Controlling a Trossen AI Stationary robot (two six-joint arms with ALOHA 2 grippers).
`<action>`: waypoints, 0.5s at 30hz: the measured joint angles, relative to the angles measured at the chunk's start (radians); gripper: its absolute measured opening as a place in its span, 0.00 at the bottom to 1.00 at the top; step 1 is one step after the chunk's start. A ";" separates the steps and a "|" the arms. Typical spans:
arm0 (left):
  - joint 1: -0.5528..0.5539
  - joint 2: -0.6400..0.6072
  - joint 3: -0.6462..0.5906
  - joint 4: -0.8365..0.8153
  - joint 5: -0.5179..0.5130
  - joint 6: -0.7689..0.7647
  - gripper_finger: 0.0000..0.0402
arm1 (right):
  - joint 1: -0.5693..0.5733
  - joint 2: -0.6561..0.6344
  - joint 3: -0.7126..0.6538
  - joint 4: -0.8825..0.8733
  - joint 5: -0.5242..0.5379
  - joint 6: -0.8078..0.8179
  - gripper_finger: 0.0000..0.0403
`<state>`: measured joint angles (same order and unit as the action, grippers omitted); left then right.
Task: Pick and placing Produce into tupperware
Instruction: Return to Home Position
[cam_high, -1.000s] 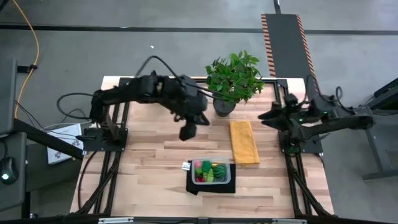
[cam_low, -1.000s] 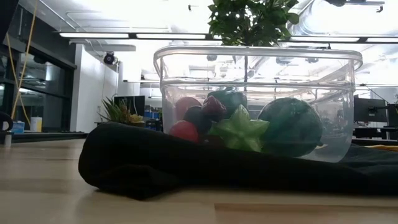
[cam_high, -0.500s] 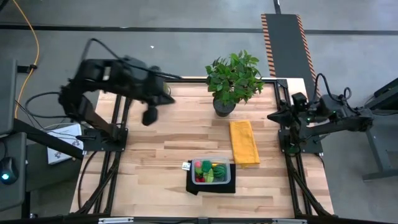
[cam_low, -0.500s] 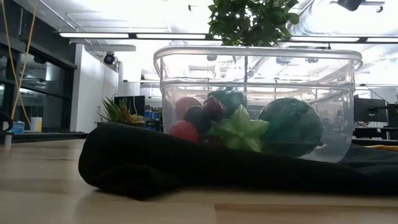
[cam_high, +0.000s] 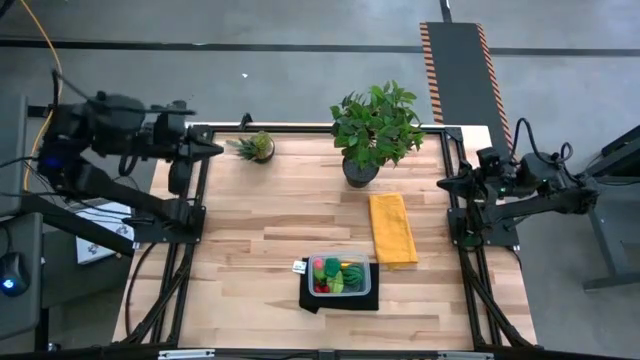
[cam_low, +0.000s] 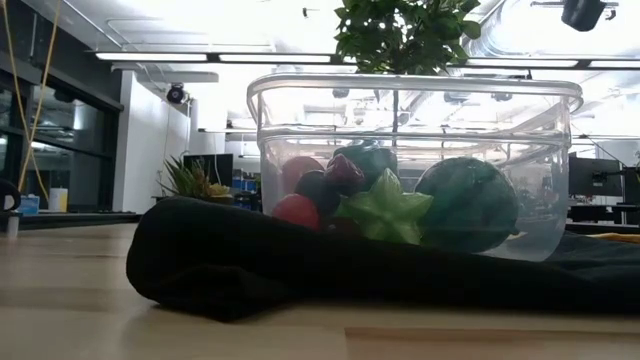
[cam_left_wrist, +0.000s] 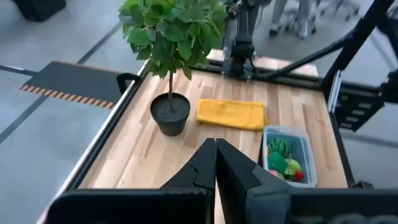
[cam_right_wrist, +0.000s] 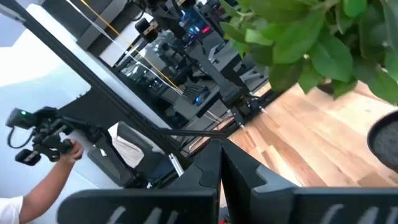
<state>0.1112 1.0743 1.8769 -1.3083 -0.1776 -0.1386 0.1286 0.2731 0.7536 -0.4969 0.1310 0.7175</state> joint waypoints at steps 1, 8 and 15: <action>0.000 -0.049 -0.073 0.044 0.000 -0.008 0.00 | 0.000 -0.006 0.000 -0.011 0.000 0.005 0.00; 0.000 -0.387 -0.639 0.429 0.047 -0.087 0.00 | 0.000 -0.038 0.000 -0.089 0.006 0.067 0.00; 0.000 -0.593 -1.077 0.836 0.132 -0.142 0.00 | 0.000 -0.040 0.000 -0.114 0.018 0.094 0.00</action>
<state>0.1112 0.4812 0.7998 -0.4727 -0.0452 -0.2804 0.1286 0.2329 0.7532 -0.6113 0.1490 0.8119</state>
